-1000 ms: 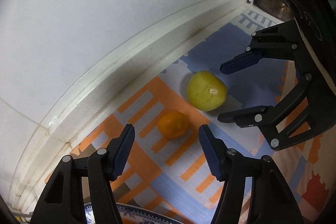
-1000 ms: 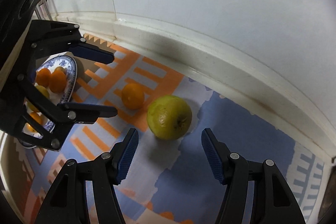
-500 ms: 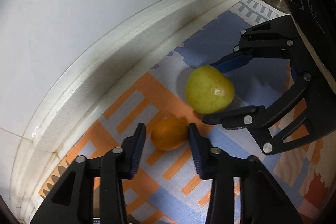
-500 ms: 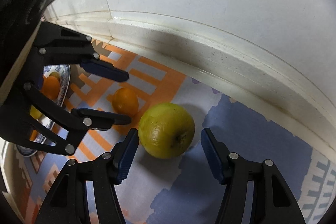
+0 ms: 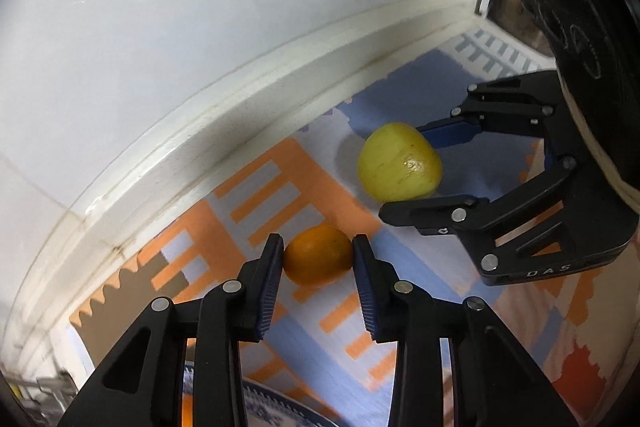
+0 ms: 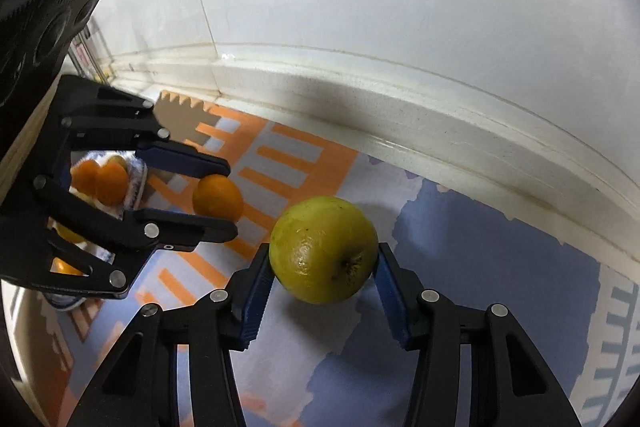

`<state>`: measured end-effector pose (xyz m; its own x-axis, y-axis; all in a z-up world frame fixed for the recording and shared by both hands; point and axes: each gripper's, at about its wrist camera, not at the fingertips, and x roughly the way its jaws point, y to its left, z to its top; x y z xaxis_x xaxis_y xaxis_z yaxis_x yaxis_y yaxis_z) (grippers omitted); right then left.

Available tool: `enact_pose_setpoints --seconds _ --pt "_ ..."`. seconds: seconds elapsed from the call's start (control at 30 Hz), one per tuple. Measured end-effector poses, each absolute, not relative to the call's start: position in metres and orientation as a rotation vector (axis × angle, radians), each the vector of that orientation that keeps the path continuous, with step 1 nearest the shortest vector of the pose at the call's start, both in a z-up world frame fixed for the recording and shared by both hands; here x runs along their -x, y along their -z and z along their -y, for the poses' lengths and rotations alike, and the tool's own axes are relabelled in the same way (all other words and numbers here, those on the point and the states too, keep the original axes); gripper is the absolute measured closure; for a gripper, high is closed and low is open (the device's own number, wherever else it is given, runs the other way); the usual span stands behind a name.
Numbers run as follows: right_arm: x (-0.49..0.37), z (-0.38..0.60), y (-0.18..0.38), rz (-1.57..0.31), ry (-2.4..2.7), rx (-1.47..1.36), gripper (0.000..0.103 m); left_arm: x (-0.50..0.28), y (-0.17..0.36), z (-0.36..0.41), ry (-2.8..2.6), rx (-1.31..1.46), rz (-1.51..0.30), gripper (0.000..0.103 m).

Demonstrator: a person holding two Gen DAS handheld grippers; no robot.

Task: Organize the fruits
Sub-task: 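Carry the small orange and green apple over the plate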

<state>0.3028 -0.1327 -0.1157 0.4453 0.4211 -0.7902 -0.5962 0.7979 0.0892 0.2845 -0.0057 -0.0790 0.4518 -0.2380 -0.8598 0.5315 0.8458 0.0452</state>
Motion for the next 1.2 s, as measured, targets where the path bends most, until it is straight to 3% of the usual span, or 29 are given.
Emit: enact_pose_setpoints --seconds 0.57,1.2 --pt "-0.231 0.118 0.048 -0.738 -0.639 0.19 0.052 -0.201 0.025 -0.016 0.34 -0.211 -0.827 0.069" --pt "-0.149 0.076 0.02 -0.646 -0.759 0.211 0.052 -0.08 0.004 -0.069 0.013 0.018 -0.713 0.069"
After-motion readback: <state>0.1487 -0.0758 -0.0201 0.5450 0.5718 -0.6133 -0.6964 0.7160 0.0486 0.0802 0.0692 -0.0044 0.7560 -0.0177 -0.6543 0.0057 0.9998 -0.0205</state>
